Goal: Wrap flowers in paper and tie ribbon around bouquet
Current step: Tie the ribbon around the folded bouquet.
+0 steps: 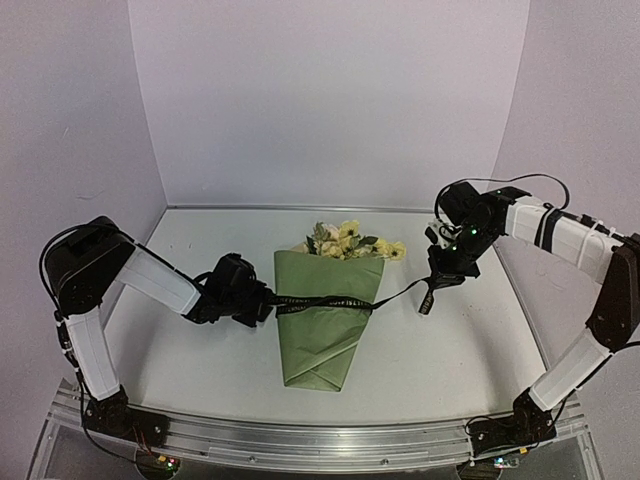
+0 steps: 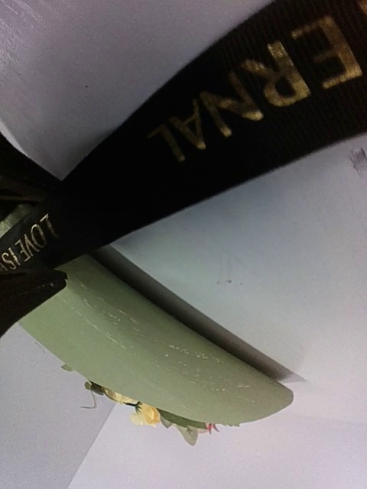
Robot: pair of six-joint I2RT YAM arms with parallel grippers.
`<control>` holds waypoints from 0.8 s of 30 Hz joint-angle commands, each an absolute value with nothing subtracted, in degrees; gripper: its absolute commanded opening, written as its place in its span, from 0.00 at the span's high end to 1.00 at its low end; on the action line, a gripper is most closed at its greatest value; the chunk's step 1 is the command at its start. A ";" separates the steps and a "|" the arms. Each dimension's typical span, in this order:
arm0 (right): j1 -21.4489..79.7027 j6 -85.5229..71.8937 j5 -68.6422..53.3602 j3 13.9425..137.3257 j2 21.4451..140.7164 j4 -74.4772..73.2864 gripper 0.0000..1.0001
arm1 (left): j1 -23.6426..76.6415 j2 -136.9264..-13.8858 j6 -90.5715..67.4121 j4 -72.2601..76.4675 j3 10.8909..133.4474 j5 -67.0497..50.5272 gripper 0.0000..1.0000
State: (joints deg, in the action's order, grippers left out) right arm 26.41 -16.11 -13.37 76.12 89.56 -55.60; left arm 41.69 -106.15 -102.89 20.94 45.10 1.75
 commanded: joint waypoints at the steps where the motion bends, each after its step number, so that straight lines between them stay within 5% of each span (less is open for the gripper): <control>1: 26.69 -15.36 -12.69 76.76 87.32 -56.53 1.00 | 41.57 -108.06 -102.67 24.34 45.04 3.30 0.76; 7: 26.58 -12.39 -8.67 75.23 87.03 -57.98 1.00 | 40.98 -106.27 -95.02 22.27 45.49 5.39 0.99; 19: 26.05 -10.16 -10.24 69.31 91.71 -59.01 1.00 | 41.05 -99.77 -74.80 12.58 46.93 10.63 1.00; 24: 29.14 -8.03 -11.05 67.46 92.46 -55.01 0.86 | 41.21 -99.79 -69.48 15.00 47.69 8.92 1.00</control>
State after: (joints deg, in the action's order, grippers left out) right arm 26.68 -10.09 -9.59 68.47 91.70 -57.97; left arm 41.21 -101.65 -77.16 14.38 45.35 8.29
